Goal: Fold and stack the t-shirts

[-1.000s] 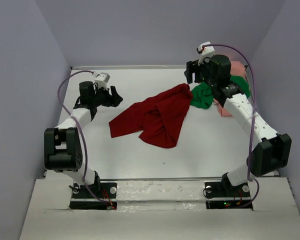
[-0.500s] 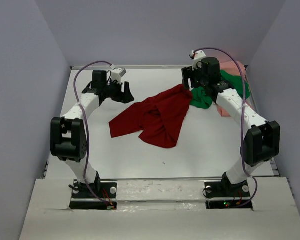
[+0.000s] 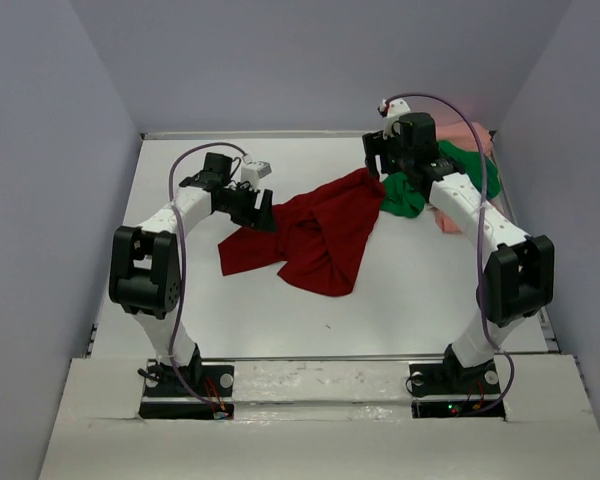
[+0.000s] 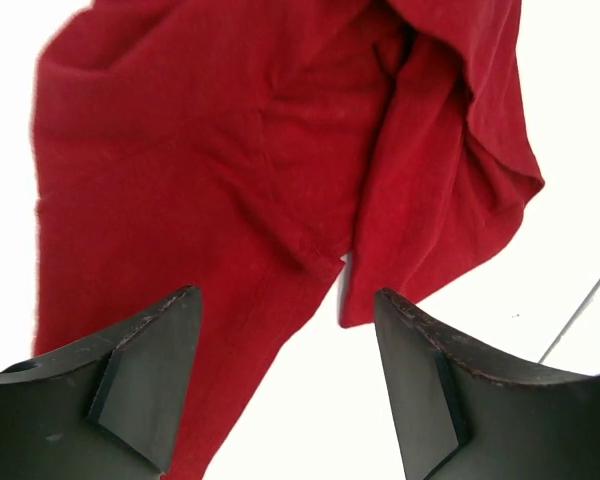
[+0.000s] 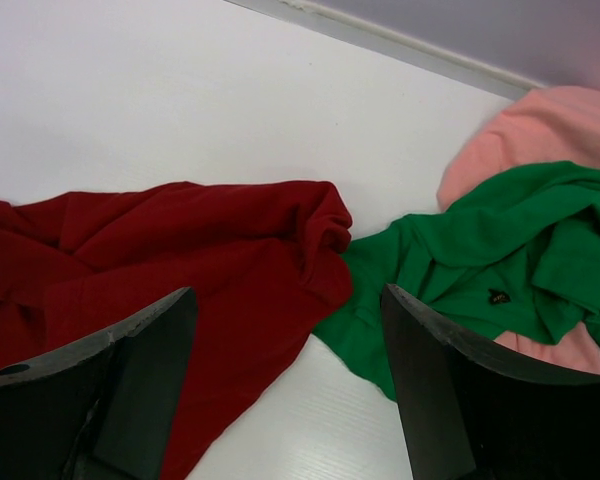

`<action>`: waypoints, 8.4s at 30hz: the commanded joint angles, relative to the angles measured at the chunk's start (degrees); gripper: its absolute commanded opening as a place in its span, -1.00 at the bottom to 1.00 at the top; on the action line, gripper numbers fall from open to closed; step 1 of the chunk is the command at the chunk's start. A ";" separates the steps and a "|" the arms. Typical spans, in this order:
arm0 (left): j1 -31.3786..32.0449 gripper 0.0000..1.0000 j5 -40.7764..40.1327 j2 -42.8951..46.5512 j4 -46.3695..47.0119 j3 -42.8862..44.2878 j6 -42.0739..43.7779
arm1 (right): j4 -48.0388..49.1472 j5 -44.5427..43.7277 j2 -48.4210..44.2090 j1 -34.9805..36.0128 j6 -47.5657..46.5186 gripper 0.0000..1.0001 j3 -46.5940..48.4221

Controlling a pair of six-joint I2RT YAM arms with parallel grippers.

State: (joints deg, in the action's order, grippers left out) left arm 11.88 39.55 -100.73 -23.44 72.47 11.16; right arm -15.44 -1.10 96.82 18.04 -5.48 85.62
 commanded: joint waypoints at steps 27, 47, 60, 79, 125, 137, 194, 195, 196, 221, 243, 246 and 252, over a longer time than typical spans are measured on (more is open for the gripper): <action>10.71 0.13 -3.69 -13.88 -2.57 6.46 -1.40 | -0.56 -1.53 1.62 0.24 1.08 0.58 4.38; 4.38 -1.00 -15.99 -1.76 0.15 6.63 -2.46 | -1.78 7.94 2.49 0.24 3.10 0.58 2.00; -0.63 -1.00 -16.35 2.11 -1.96 13.14 -2.28 | -4.95 10.77 8.83 0.24 4.86 0.56 3.94; -2.74 -1.00 -17.13 4.05 -0.82 13.49 -2.89 | -6.35 18.33 15.60 1.81 7.76 0.50 7.63; -3.35 -1.00 -15.91 6.42 0.94 9.71 -3.51 | -12.51 6.11 20.34 14.21 8.20 0.20 10.00; -3.44 -1.00 -16.08 6.25 1.38 9.62 -3.60 | -12.42 7.17 21.49 14.21 8.38 -1.00 9.21; -18.56 -1.00 -28.03 23.39 -5.92 58.32 -13.62 | -21.91 9.99 -12.10 -15.58 13.21 -1.00 48.05; -18.56 -1.00 -28.38 22.25 -4.43 56.84 -13.62 | -22.00 9.72 -10.70 -15.58 13.12 -1.00 48.67; -18.56 -1.00 -28.65 21.37 -3.55 55.95 -13.44 | -22.09 9.20 -6.94 -15.58 13.12 -1.00 50.15; -17.33 -1.00 -29.27 -2.90 10.95 28.80 -12.48 | -18.67 5.94 30.28 -15.58 14.18 -1.00 48.77; -16.45 -1.00 -27.43 31.11 1.67 38.77 -13.70 | -12.50 16.04 -16.74 -15.58 18.57 -1.00 31.69; -16.45 -1.00 -25.49 31.38 -0.55 43.01 -15.02 | -17.60 16.75 -16.23 -15.58 19.01 -1.00 38.38; -16.45 -1.00 -25.57 22.43 6.38 33.63 -15.90 | -18.48 15.34 2.47 -15.58 19.01 -1.00 40.49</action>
State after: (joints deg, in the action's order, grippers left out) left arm -4.51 13.08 -66.96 -17.04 114.26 -3.55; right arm -28.03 15.07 79.68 2.96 12.80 128.88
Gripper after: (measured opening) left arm 0.018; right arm 0.026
